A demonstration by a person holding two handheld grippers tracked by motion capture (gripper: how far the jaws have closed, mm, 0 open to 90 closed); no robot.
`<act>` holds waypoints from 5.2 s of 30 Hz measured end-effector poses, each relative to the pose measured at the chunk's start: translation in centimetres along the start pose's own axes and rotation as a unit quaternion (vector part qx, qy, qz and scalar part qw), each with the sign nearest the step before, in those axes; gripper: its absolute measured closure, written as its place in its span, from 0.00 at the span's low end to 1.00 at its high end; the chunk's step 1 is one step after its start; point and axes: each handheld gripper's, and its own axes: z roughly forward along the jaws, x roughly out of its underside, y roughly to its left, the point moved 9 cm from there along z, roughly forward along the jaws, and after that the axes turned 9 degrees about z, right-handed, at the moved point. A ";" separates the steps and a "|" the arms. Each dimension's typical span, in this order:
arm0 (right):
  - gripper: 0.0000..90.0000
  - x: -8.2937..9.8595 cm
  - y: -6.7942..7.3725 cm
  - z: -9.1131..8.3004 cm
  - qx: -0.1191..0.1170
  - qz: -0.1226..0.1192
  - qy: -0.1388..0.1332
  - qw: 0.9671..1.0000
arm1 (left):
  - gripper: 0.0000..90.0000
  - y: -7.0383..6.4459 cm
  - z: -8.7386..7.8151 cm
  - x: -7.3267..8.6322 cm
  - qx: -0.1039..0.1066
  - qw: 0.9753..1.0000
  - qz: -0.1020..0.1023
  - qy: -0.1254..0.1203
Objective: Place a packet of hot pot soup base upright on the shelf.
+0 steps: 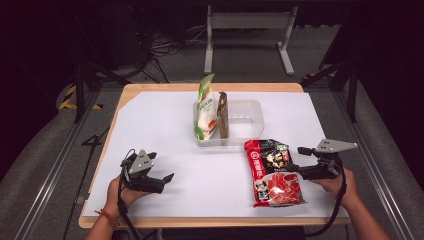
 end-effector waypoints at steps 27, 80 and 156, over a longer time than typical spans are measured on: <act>0.17 -2.1 -2.8 7.9 -0.042 0.064 0.070 0.995 | 0.09 -0.3 0.9 0.2 0.002 1.000 0.018 0.020; 0.94 -3.5 -0.9 1.9 -0.136 0.049 -0.001 0.989 | 0.09 0.3 0.8 0.6 -0.002 1.000 0.006 0.019; 0.99 -17.2 5.6 -5.5 -0.064 -0.023 -0.182 0.981 | 0.09 0.3 0.8 0.3 0.008 1.000 -0.010 0.003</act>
